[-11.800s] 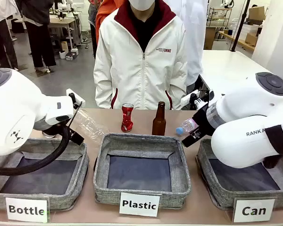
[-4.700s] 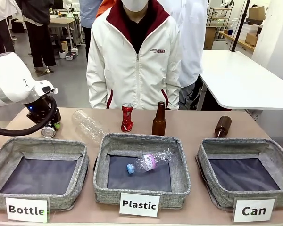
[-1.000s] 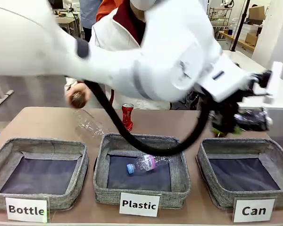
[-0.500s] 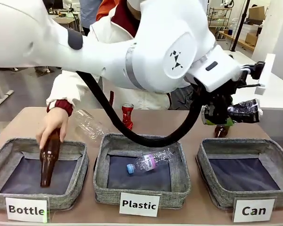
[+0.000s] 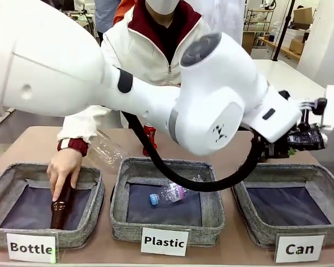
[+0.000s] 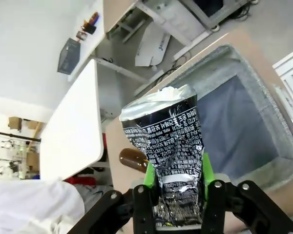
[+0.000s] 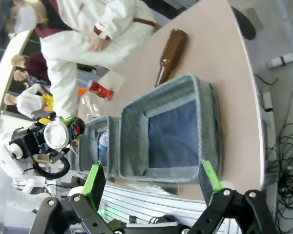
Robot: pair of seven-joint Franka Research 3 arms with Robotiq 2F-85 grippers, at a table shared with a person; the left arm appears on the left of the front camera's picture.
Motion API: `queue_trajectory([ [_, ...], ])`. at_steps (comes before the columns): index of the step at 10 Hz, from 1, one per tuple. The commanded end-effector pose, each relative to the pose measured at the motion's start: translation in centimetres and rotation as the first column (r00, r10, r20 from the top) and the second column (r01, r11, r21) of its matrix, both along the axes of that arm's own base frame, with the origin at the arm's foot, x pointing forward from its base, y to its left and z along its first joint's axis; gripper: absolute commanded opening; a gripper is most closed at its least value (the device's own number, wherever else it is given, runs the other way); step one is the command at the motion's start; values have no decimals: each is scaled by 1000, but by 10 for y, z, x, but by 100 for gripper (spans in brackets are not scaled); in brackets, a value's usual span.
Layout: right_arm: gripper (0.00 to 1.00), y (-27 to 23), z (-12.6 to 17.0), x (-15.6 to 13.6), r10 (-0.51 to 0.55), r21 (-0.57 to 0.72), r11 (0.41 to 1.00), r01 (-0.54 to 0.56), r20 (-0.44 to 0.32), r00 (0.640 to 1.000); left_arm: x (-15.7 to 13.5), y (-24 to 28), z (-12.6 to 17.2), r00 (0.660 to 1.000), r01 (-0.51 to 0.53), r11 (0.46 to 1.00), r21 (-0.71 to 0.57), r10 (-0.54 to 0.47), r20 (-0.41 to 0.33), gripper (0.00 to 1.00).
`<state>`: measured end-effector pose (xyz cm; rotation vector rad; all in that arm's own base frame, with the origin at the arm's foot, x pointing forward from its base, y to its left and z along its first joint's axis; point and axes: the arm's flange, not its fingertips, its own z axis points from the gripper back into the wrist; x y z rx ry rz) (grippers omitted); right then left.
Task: Sort the can waste into the basket.
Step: Pick up the can waste from the table and place it in the right Fabric basket.
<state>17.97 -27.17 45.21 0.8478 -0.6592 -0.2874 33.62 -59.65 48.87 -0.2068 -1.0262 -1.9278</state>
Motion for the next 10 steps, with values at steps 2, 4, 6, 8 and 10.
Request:
queue_trajectory([
  [2,100,0,0,0,0,0,1000,0,0,1000,4,-22,3,998,2,999,34,0,-63,40],
  [4,100,0,0,0,0,0,1000,0,0,1000,9,-26,0,992,29,999,38,-24,-126,97],
  [6,100,0,0,0,0,0,1000,0,0,1000,8,-26,-1,993,38,999,25,-35,-112,100],
  [8,100,0,0,0,0,0,1000,0,0,1000,7,-27,-1,995,31,999,13,-29,-100,100],
  [10,100,0,0,0,0,0,1000,0,0,1000,12,-20,2,993,9,1000,10,-8,-116,100],
])
